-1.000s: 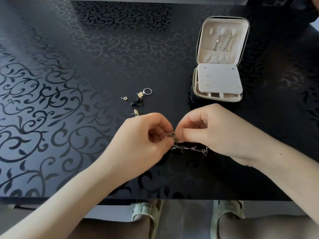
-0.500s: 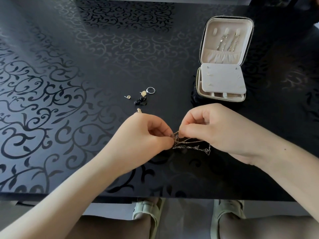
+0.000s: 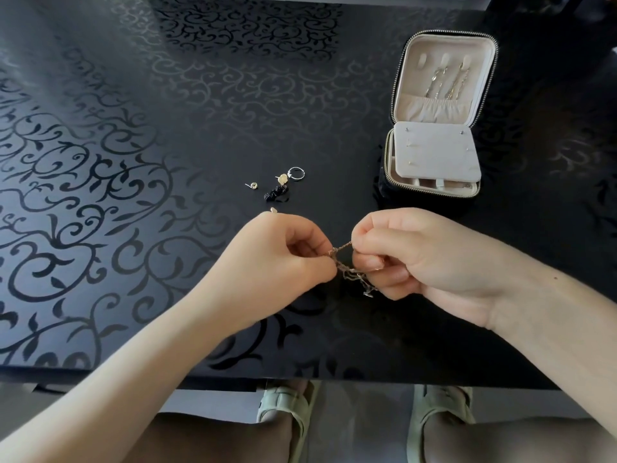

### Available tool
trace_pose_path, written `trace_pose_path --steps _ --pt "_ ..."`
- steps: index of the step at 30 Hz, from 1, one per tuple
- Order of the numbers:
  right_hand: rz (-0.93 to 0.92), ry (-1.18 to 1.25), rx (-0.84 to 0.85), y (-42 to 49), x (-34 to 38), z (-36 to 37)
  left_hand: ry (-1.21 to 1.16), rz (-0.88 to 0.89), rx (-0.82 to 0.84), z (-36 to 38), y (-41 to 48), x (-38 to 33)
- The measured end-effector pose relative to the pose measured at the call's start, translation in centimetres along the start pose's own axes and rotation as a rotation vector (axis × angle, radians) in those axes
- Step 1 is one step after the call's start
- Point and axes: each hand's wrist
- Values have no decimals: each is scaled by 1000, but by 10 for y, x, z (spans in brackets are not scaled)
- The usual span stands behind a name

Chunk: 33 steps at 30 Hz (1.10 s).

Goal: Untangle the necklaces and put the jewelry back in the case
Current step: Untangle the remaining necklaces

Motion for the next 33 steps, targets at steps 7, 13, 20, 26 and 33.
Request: trace_pose_path --steps 7,13,20,26,33 --pt "-43 -257 -63 -7 5 -15 -83 -24 4 -5 1 5" --pt "-333 -793 -477 -2 -8 -1 -84 -55 79 0 0 2" --pt "-174 93 -532 5 -1 -3 -107 -66 64 -3 2 6" --pt "-91 171 -536 4 -3 -14 -89 -81 34 -7 2 5" --pt "-216 -490 -732 -8 -3 -30 -81 -79 -22 -14 2 7"
Point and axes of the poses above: each hand's wrist, its own y-axis towards the middle knuckle, its own z-axis out of the palm, x = y × z, and after that the axes turned 2 degrees about -x, right-handed
